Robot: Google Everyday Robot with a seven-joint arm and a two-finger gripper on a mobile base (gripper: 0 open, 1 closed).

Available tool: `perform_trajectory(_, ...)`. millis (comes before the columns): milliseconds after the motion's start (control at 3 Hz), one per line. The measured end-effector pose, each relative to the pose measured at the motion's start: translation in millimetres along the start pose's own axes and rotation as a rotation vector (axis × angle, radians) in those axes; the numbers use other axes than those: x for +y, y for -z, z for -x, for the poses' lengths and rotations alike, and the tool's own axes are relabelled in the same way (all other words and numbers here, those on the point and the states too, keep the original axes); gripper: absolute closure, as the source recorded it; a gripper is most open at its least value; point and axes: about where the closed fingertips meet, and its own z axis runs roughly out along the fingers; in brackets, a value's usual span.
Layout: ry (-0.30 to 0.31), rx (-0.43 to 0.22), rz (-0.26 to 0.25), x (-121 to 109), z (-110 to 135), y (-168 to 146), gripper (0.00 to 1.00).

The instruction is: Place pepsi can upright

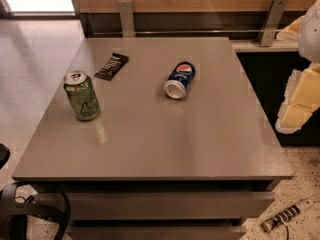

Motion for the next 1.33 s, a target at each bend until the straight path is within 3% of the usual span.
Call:
perform_trajectory(333,-0.008,-0.002,-0.001,-1.5,-0.3,0.0,0.00)
perform_trajectory(667,-0.105,-0.028,-0.006,-20.9,-4.1,-0.1,0.00)
perform_trajectory(1000,-0.341,-0.099,0.078,-55.6,-4.8,-26.6,0.00)
perform_trajectory(1333,-0.612,-0.154,0.116,-84.9,5.0,-48.6,0.00)
